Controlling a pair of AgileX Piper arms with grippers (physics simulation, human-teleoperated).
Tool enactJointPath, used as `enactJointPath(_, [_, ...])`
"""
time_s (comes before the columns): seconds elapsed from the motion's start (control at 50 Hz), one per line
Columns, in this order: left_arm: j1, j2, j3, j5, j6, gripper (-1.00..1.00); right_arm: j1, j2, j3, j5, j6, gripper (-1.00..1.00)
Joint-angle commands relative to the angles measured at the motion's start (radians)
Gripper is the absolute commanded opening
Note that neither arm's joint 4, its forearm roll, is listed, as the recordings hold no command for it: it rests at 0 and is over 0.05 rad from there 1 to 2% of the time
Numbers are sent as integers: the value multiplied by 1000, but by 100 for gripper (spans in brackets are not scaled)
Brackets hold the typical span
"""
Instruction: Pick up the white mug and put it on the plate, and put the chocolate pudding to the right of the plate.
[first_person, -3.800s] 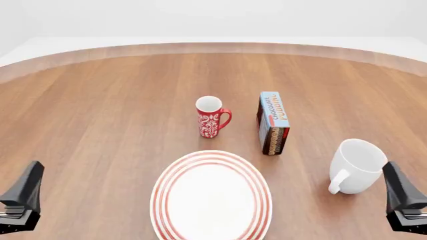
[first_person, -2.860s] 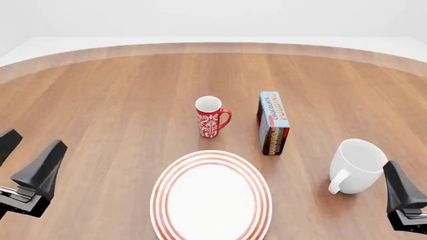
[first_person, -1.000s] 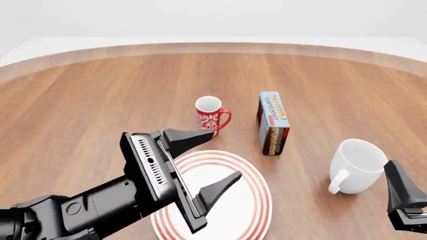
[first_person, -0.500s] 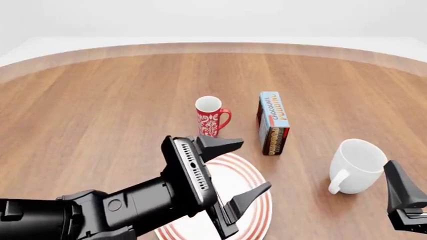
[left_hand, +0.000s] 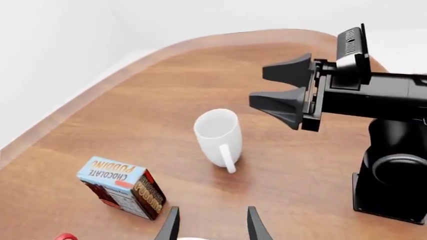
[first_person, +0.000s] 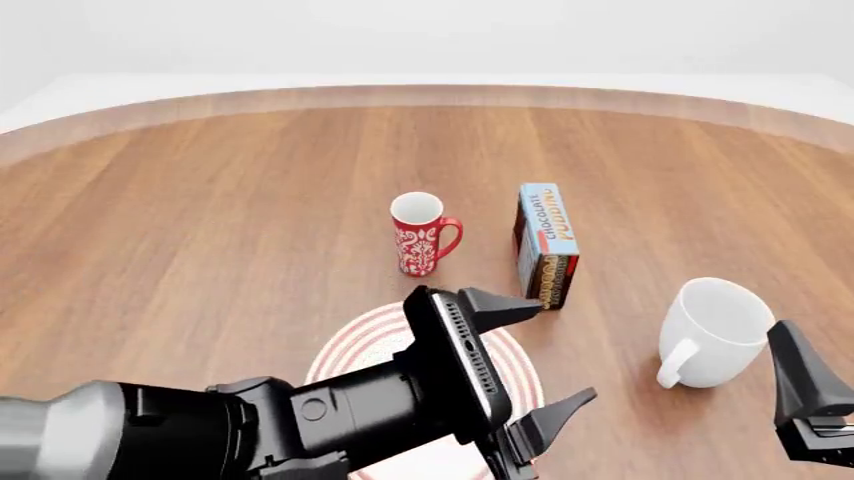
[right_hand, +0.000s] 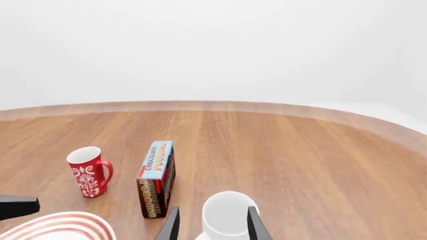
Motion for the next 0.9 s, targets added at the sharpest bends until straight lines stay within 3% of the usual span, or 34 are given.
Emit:
enactJointPath(0.02, [-10, 59, -55, 19, 7, 100, 1, 1, 0, -1, 1, 100])
enactJointPath(0.9, [-21, 193, -234, 100, 2, 100, 6, 0, 1, -3, 1, 100])
